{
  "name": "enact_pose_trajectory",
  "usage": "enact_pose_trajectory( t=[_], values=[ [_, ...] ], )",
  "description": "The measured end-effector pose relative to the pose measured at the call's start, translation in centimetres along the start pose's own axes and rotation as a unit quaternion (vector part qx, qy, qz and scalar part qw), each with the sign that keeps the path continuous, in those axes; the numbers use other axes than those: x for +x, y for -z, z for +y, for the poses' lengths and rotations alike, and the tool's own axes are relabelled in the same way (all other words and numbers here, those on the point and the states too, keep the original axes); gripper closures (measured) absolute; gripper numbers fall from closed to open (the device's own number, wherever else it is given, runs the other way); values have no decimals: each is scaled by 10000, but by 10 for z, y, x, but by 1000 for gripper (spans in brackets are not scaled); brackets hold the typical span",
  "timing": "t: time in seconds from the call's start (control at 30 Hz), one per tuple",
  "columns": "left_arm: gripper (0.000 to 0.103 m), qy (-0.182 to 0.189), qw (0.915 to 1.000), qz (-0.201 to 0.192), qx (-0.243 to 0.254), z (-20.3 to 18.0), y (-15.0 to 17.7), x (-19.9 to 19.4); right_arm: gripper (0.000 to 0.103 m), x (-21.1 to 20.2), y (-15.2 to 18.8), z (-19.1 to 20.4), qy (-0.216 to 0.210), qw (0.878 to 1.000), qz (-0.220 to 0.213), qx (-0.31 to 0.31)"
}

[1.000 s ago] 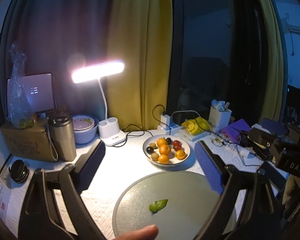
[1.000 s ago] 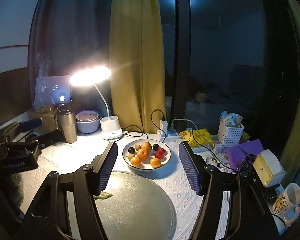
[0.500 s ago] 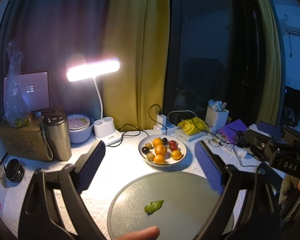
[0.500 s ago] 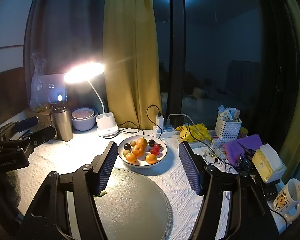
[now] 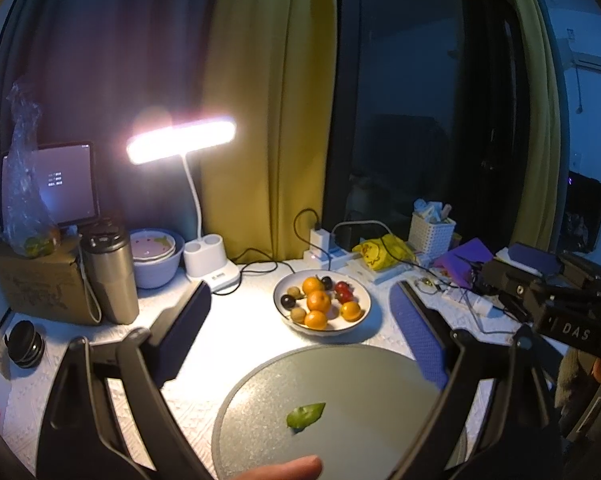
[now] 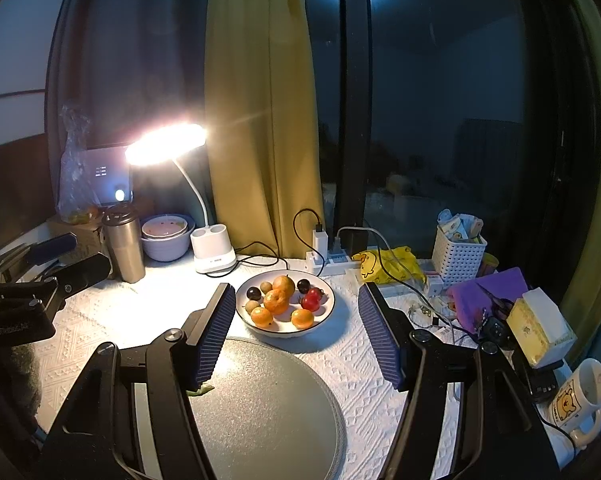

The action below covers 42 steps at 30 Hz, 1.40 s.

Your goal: Organize fruits

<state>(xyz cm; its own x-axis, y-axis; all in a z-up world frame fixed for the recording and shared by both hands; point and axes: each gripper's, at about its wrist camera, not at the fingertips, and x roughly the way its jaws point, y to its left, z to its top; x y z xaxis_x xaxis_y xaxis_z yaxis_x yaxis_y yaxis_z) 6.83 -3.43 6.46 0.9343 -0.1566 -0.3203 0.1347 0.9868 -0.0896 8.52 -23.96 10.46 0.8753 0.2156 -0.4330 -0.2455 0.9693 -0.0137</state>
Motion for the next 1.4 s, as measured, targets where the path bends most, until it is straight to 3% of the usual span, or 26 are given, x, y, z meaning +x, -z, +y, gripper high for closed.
enact_pose_trajectory(
  t=[1.4],
  values=[
    [11,37,10000,2,-14,3,-4,9,36,9,-1,-1,-18,10000,56,-24]
  ],
)
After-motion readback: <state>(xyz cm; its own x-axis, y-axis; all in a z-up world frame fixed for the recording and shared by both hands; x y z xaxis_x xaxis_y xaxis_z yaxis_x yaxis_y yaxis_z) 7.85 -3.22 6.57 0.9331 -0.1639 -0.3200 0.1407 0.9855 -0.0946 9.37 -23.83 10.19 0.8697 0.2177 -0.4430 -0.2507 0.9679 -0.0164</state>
